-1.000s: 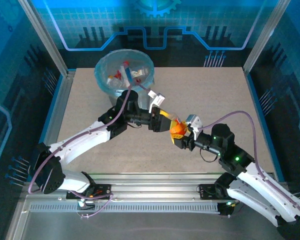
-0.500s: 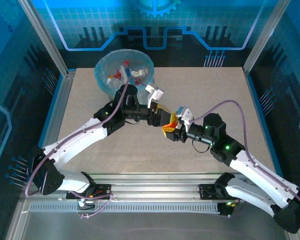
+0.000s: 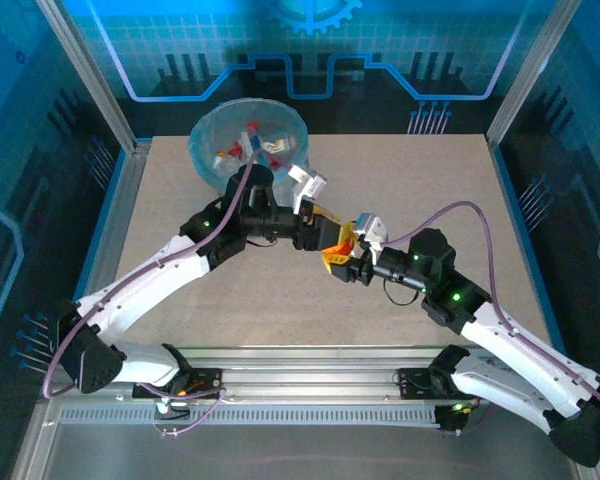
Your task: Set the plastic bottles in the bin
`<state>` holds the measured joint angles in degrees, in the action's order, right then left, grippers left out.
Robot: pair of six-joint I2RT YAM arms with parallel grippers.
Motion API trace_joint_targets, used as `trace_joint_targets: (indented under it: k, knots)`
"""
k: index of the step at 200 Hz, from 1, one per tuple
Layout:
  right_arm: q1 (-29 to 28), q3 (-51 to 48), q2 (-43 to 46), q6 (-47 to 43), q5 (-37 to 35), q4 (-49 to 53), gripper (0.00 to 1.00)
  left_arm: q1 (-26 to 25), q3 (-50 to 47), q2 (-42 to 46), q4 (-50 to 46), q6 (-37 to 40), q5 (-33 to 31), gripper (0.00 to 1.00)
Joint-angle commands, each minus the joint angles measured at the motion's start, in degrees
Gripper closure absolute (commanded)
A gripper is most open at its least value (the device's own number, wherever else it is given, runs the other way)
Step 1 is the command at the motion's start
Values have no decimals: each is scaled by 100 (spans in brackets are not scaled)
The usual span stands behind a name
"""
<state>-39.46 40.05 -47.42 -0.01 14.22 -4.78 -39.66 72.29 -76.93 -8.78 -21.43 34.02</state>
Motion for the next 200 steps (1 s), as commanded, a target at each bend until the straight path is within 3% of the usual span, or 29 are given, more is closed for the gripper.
trace_joint_targets:
  k: [1,18,40,68,92,150,171,200]
  knots:
    - [-24,14,117,149,-381,-77,32,-2,160,451,15,-128,-213,57]
    - [-52,120,234,192,-660,156,21,47,222,551,-38,-147,-616,57]
    - [-57,129,433,231,-1202,297,12,394,574,641,-435,-343,-1282,73]
    - [-68,83,720,289,-1453,452,8,1212,885,770,-763,-483,-1897,76]
    - [-70,44,980,298,-1624,741,8,1900,1494,598,-1194,-85,-2497,77]
    - [-61,97,1293,301,-2057,1486,7,2614,3771,-980,-2233,1580,-4258,74]
    - [-56,127,1400,253,-2071,1647,7,3004,4531,-1606,-2382,1645,-4259,73]
    - [-56,243,1454,146,-2123,1860,7,3218,5969,-2756,-3333,1922,-4288,70]
